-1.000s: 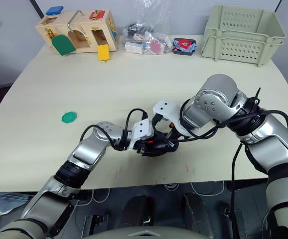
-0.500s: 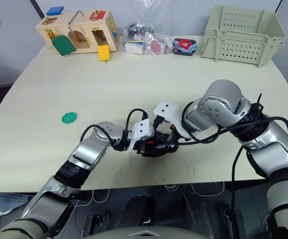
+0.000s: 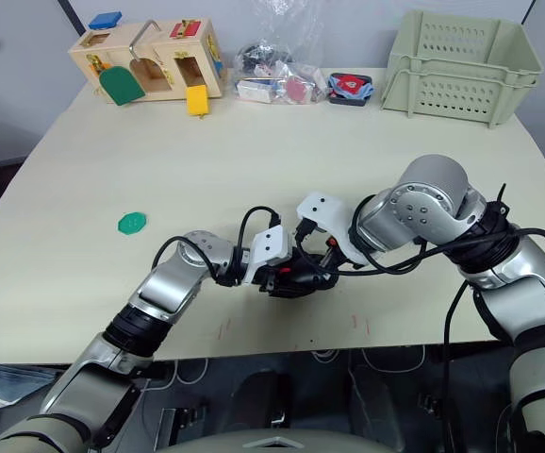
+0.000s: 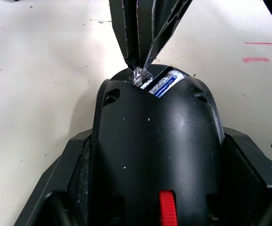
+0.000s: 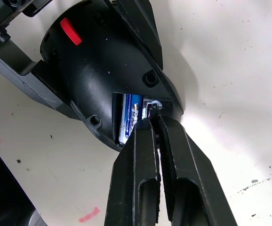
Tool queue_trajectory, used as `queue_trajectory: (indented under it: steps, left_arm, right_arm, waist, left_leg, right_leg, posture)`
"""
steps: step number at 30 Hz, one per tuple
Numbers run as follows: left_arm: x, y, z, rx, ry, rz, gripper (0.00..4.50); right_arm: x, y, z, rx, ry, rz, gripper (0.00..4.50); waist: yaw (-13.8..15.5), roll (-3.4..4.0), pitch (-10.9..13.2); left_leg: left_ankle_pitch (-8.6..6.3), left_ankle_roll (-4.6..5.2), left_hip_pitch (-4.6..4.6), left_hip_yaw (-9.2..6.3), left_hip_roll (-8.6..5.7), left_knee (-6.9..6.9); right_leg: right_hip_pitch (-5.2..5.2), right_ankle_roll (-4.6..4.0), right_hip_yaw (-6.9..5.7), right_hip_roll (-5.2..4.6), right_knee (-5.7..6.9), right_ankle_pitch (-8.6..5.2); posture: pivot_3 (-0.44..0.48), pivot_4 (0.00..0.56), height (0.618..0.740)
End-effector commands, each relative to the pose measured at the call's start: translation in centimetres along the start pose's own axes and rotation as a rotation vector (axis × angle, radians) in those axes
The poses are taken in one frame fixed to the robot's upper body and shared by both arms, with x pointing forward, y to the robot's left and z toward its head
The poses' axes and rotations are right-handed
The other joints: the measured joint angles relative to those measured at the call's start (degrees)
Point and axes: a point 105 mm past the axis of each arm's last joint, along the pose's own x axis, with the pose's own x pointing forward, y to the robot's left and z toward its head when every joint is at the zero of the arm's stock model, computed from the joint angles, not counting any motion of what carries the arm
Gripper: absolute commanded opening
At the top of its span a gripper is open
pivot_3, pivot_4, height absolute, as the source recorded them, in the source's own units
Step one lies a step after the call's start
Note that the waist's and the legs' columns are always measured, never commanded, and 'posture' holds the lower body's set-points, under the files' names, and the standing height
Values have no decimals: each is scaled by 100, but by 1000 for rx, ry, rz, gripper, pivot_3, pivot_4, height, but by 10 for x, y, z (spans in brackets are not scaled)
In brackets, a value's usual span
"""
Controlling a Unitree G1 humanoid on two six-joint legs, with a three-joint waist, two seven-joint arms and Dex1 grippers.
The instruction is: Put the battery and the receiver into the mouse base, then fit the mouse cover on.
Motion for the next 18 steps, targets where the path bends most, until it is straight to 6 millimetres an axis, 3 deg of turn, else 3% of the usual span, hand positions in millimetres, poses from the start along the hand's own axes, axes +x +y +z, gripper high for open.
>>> queue_trajectory:
  steps: [1, 18]
  left_arm:
    - [2, -10, -20, -70, 57, -37, 2955]
    - [2, -9, -20, -70, 62, -42, 2955]
  right_arm:
    - [7, -1, -11, 24, 45, -2, 0]
    - [5, 1, 6, -6, -25, -47, 0]
  waist:
    - [-2, -1, -1]
    - [-18, 0, -14]
  left_leg:
    - [0, 0, 0, 1, 0, 0]
    - [0, 0, 4, -1, 3, -1]
  right_leg:
    - [0, 0, 0, 0, 0, 0]
    - [0, -1, 1, 5, 4, 0]
  posture:
    - [0, 150, 740]
    - [0, 150, 740]
